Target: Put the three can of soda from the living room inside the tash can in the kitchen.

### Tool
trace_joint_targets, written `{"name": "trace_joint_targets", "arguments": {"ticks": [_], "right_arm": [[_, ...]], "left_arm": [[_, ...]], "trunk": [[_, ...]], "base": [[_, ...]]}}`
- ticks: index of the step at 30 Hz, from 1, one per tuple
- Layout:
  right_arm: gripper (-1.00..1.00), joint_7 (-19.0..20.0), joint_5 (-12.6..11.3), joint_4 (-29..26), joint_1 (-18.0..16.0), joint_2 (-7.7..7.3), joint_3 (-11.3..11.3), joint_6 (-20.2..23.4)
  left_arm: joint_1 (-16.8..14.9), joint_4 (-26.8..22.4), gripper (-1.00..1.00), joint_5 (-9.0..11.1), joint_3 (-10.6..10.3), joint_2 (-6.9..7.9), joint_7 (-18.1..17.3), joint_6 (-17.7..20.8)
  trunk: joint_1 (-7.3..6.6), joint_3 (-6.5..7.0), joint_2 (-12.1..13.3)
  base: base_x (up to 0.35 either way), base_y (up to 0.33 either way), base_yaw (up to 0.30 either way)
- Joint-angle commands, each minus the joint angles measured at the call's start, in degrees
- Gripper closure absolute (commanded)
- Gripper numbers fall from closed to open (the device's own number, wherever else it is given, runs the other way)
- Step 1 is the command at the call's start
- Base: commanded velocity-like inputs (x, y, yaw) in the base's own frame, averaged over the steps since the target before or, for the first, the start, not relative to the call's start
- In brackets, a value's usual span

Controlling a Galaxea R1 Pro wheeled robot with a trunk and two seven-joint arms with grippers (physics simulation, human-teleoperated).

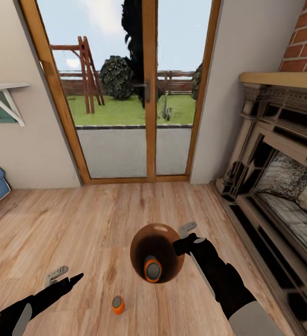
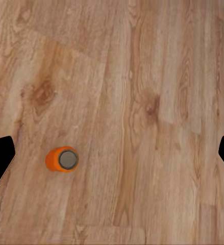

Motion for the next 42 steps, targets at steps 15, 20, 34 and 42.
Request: {"name": "trace_joint_targets", "arguments": {"ticks": [15,20,34,42], "right_arm": [[1.0,0.2,-0.5,-5.2,0.0,-1.89,-3.9,10.8],[1.0,0.2,-0.6,-7.3,0.0,-2.27,-8.7,12.7],[1.0,0.3,-0.7,-8.5,0.0,-2.45,-11.2,13.6],[1.0,0.3,-0.7,-8.6,0.0,-2.45,-11.1,13.6]], "left_arm": [[0.0,4.6,-1.0,-2.0,-19.5,-19.88,48.9,-10.5],[0.0,5.7,-1.0,-2.2,-20.0,-21.18,49.9,-11.2],[0.0,5.7,-1.0,-3.2,-20.1,-21.22,50.0,-15.7],[0.0,5.6,-1.0,-3.2,-20.0,-21.18,49.9,-16.2]], "trunk": [[0.0,0.01,0.0],[0.0,0.01,0.0],[0.0,0.01,0.0],[0.0,0.01,0.0]], "base": [[0.027,0.006,0.0],[0.0,0.0,0.0],[0.0,0.0,0.0],[0.229,0.0,0.0]]}}
